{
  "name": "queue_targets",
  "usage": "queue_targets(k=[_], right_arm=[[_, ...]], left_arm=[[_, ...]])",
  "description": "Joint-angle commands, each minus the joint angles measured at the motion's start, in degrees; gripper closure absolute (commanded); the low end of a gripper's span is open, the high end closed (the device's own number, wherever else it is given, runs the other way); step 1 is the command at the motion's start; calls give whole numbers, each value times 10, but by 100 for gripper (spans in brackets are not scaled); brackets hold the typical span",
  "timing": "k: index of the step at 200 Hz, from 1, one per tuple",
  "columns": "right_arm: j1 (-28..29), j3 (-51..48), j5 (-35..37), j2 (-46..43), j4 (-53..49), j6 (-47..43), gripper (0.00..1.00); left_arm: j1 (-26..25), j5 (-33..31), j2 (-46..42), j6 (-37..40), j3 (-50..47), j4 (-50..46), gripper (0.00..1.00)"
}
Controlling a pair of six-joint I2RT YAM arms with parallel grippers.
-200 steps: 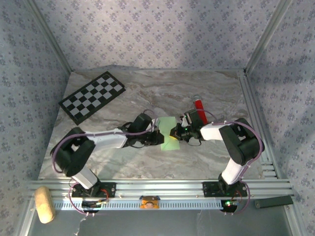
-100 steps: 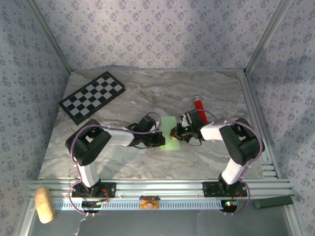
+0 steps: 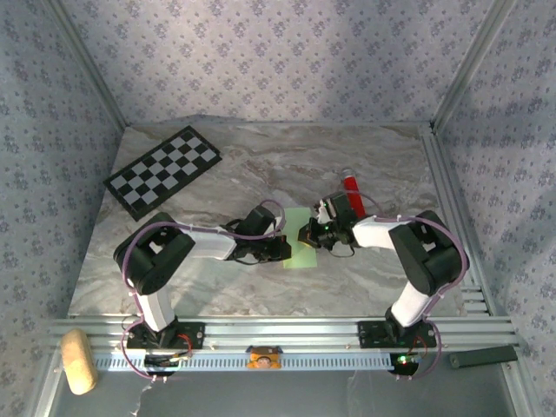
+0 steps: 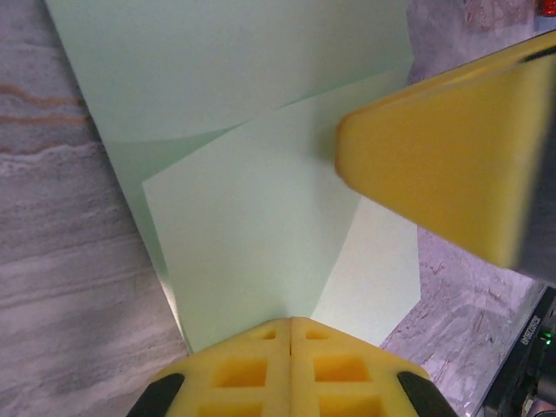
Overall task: Fold a paper plane with a square sheet of paper (pick it up from the middle)
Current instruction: Fold the triangle a second time at the center of the table.
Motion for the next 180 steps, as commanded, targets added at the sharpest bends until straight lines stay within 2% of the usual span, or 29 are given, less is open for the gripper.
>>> queue_targets(k=[1, 33, 64, 85, 115, 155, 180], right_arm=[[-21, -19, 27, 18, -24, -14, 99], [-80, -33, 25, 17, 3, -6, 99], [-111, -29, 12, -3, 15, -5, 98], [-101, -34, -22, -47, 53, -13, 96], [-67, -27, -11, -93, 12, -44, 94], [-32, -18, -61, -40, 11, -51, 95], [-39, -23, -40, -12, -12, -58, 98]], left_arm=[[-3, -28, 8, 19, -10, -88, 100], [-4, -29, 9, 20, -17, -87, 100], [-3, -27, 9, 16, -21, -77, 100], [-3, -20, 7, 17, -21, -67, 100], [-3, -17, 1, 17, -15, -61, 100], [-3, -11, 0, 18, -7, -64, 100], [-5, -12, -7, 14, -6, -63, 100]])
